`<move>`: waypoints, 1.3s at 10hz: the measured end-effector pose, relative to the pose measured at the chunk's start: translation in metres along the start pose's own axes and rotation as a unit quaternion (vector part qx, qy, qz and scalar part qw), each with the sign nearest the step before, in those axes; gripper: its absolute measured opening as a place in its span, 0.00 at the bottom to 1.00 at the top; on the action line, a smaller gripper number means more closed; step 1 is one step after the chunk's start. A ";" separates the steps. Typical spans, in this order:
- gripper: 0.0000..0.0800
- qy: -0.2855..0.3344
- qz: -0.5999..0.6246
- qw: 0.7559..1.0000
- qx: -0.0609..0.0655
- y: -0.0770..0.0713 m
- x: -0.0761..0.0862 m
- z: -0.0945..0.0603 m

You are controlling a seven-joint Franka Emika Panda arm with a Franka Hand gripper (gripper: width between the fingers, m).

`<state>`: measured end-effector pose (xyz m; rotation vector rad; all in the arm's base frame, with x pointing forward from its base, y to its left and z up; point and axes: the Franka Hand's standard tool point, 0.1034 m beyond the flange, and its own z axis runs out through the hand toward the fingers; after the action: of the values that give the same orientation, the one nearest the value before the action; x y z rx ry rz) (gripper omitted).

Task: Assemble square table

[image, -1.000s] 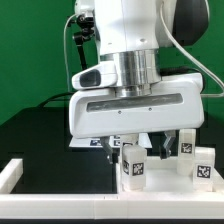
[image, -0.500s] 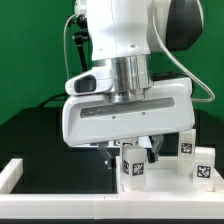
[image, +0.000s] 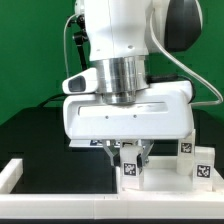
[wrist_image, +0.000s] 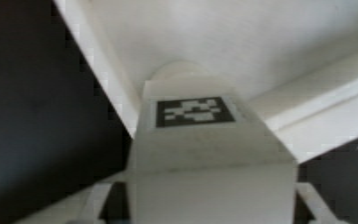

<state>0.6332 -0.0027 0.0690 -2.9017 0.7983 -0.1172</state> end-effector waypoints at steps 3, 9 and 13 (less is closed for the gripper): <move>0.37 -0.009 0.318 0.948 0.016 0.007 -0.002 0.001; 0.37 -0.027 0.468 0.883 0.020 0.007 -0.007 0.002; 0.80 -0.021 0.198 0.980 0.023 0.004 -0.010 0.003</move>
Offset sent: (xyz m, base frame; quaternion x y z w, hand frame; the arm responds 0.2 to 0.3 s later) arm 0.0270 0.0209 0.0101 0.1353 -0.0023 0.3984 0.9072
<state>0.6236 -0.0005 0.0647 -2.6291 1.3236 -0.0340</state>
